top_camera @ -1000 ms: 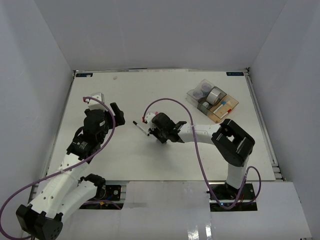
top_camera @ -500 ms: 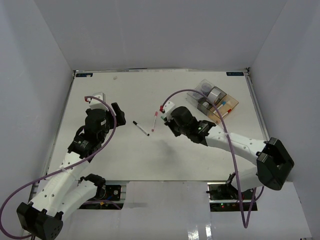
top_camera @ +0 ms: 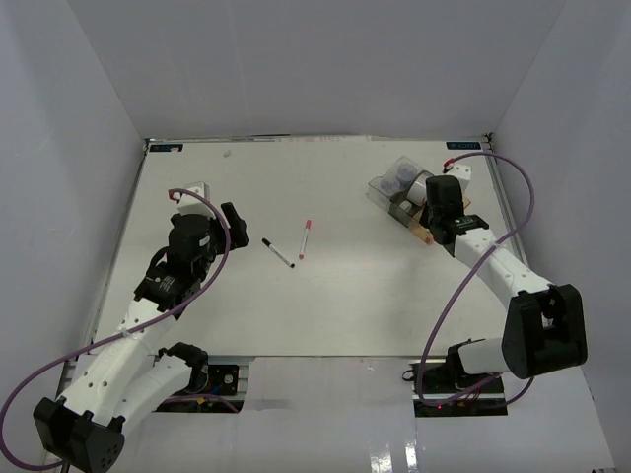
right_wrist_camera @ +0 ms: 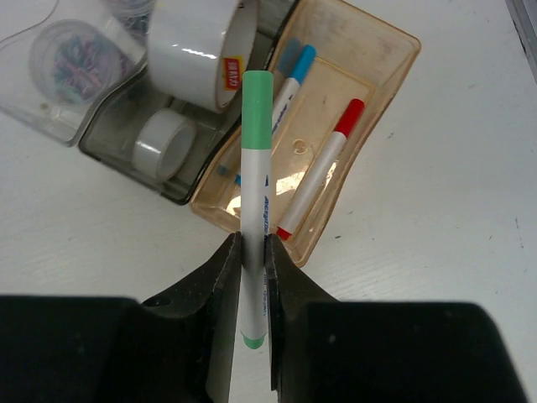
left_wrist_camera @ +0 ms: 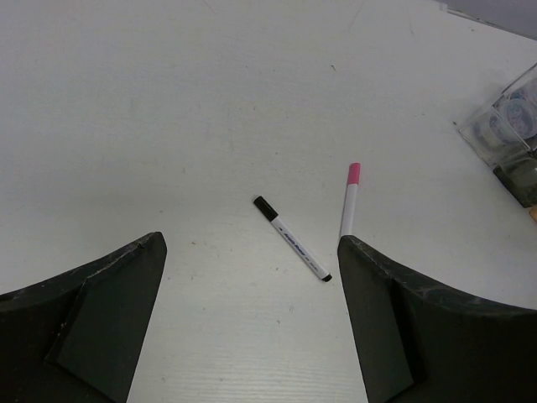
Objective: Sort the stationery into containers
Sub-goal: Place the pen in the storage box, then pick up the pen from the center of the board.
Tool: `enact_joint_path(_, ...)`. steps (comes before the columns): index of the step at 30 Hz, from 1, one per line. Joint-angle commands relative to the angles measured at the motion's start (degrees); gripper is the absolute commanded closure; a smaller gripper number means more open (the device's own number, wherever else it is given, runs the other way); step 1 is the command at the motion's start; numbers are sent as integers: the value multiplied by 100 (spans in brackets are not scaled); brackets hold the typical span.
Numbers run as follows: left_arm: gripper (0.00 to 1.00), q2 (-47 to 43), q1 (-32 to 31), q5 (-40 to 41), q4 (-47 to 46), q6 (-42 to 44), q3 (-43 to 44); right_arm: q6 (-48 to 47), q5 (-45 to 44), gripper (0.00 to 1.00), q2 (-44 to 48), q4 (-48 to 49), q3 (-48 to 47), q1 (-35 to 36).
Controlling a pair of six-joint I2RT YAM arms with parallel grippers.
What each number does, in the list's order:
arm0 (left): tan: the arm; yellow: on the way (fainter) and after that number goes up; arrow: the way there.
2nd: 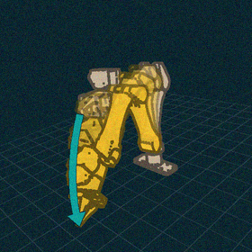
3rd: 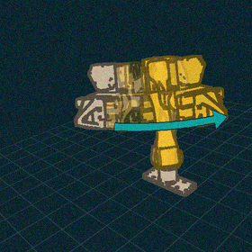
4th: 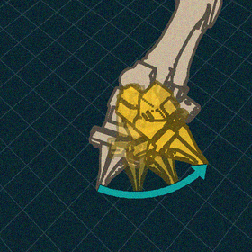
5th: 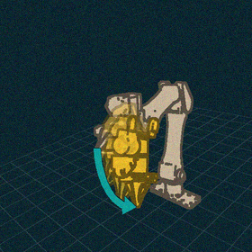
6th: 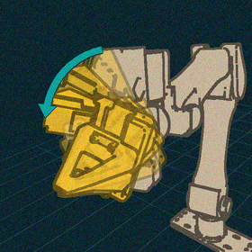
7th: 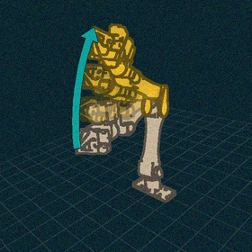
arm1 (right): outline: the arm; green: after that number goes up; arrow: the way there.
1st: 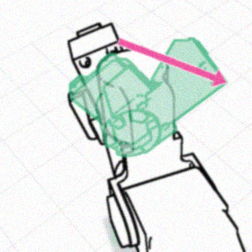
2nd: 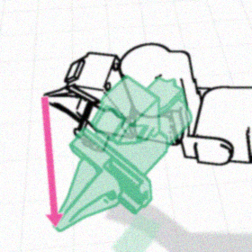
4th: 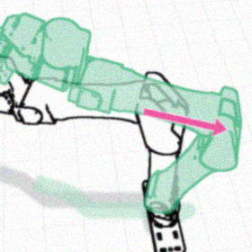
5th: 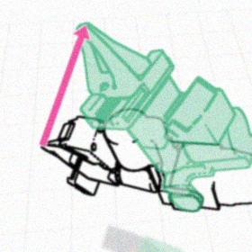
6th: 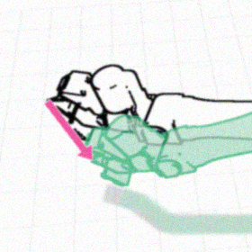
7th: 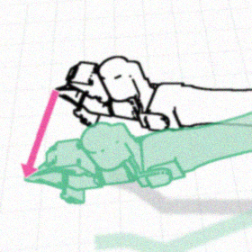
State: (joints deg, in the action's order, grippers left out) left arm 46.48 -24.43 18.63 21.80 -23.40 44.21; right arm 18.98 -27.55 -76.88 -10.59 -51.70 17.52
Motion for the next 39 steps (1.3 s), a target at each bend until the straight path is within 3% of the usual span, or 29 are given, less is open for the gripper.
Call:
enact_joint_path(1,6,-7,34,-105,-80,2,-26,887,47,87,-274,92,-278,-397)
enact_joint_path(9,6,-42,34,-114,-80,2,-26,1458,513,82,-1354,83,-1157,-1066)
enact_joint_path(15,6,-25,34,-176,-80,2,-17,1688,593,69,-1786,75,-1482,-1145)
enact_joint_path(18,5,-34,34,-211,-80,2,-17,1679,646,61,-1830,48,-1492,-1145)
enact_joint_path(24,5,-34,34,-255,-80,-7,-17,1424,803,53,-1523,39,-1308,-1128)
enact_joint_path(27,6,-16,34,-272,-80,-16,-8,1066,909,53,-1163,241,-1114,-926)
enact_joint_path(31,5,-7,43,-264,-71,-16,-8,678,1094,51,-934,225,-1227,-121)
enact_joint_path(39,5,-86,43,-185,-80,-16,-26,510,875,49,-1846,-3,-2280,1490)
